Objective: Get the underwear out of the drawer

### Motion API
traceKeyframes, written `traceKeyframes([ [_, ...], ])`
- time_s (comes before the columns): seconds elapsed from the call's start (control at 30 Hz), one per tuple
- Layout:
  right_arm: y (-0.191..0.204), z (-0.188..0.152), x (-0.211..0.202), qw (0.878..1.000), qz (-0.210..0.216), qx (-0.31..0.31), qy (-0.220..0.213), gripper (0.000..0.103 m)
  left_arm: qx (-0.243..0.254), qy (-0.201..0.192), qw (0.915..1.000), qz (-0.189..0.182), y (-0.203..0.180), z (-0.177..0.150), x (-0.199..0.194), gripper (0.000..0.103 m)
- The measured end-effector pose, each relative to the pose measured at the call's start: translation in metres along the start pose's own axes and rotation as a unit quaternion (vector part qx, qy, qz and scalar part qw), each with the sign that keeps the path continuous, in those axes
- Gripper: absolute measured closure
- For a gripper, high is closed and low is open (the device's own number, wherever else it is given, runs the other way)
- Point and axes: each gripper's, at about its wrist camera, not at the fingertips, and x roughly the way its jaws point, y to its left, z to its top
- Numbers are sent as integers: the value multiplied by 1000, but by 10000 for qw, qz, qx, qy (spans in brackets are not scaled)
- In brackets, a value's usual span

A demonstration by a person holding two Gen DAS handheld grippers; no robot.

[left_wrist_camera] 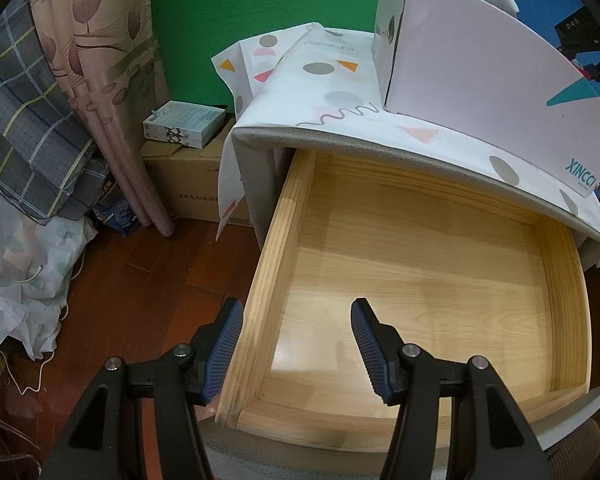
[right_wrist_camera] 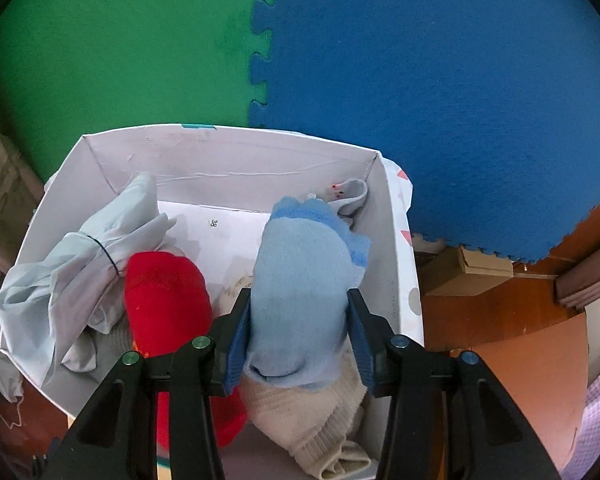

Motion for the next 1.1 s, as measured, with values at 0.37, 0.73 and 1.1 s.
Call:
traceKeyframes([
  [0.37, -1, -2, 1, 9997, 112, 140, -165, 48, 18, -13, 10000, -31, -1, 2, 0, 45],
  [0.73, -2, -64, -86, 9931, 384, -40, -1104, 11, 159, -106, 9998, 38, -9, -1, -4, 45],
  [1.1, -2, -193, -109, 9884, 630, -60, -1383, 0, 162, -566, 9982, 94, -9, -3, -31, 45],
])
